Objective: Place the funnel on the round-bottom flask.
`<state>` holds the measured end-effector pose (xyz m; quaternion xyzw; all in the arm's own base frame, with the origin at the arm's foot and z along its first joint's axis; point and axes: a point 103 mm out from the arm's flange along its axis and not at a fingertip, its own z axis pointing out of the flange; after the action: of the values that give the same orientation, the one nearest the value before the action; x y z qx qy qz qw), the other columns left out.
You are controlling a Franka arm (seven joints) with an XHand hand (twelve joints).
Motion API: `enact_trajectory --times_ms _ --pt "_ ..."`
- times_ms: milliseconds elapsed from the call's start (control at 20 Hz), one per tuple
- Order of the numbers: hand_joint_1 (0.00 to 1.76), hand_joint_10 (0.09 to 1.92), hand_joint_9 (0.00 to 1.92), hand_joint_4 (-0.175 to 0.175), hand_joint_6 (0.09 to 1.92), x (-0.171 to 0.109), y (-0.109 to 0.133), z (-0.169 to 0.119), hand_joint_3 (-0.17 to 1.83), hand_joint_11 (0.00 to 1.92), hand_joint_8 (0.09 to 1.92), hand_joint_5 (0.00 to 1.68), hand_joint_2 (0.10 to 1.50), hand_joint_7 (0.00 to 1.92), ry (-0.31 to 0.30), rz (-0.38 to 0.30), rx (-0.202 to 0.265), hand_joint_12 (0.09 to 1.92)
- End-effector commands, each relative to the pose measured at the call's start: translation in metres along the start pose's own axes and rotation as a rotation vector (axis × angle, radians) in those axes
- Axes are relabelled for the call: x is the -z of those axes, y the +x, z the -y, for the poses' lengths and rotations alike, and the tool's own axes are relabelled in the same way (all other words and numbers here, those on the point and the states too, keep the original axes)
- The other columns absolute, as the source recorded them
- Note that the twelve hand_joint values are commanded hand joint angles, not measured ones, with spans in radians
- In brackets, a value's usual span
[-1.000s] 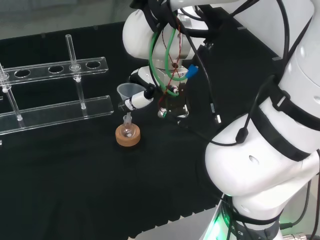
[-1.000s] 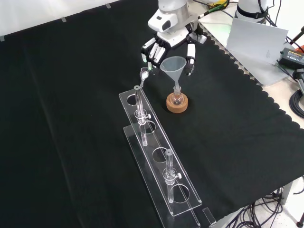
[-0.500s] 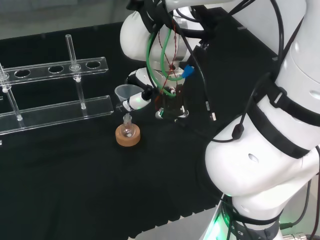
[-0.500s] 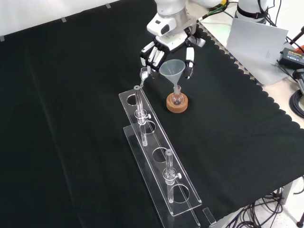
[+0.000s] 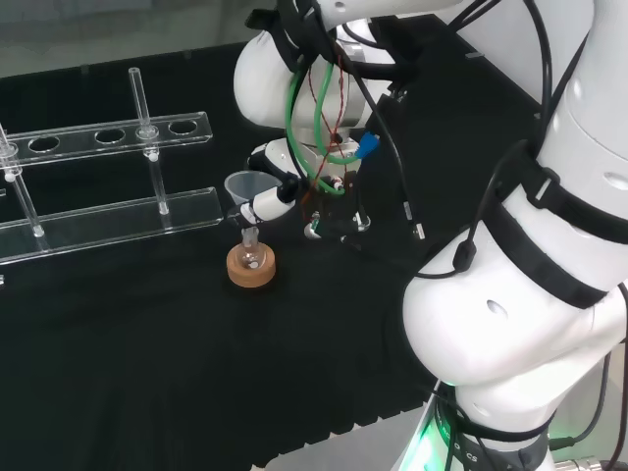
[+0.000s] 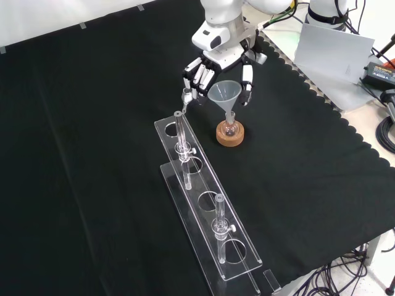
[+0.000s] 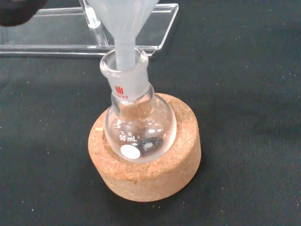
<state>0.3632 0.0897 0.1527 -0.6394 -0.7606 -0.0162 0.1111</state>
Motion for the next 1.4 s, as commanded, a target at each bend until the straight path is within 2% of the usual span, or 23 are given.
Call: enact_trajectory --times_ms 50,800,1400 --pt "0.75 0.49 0.62 -0.042 0.40 -0.0058 0.0012 0.0009 0.17 0.00 0.48 0.60 0.76 0.95 0.003 0.001 -0.001 1.25" --pt "0.75 0.49 0.62 -0.042 0.41 -0.0120 0.0026 -0.0032 0.18 0.00 0.48 0.60 0.76 0.95 -0.001 0.040 0.000 1.25" --pt "0.75 0.49 0.62 -0.043 0.41 -0.0138 0.0085 0.0029 0.19 0.00 0.48 0.59 0.75 0.95 0.017 0.031 0.001 1.25"
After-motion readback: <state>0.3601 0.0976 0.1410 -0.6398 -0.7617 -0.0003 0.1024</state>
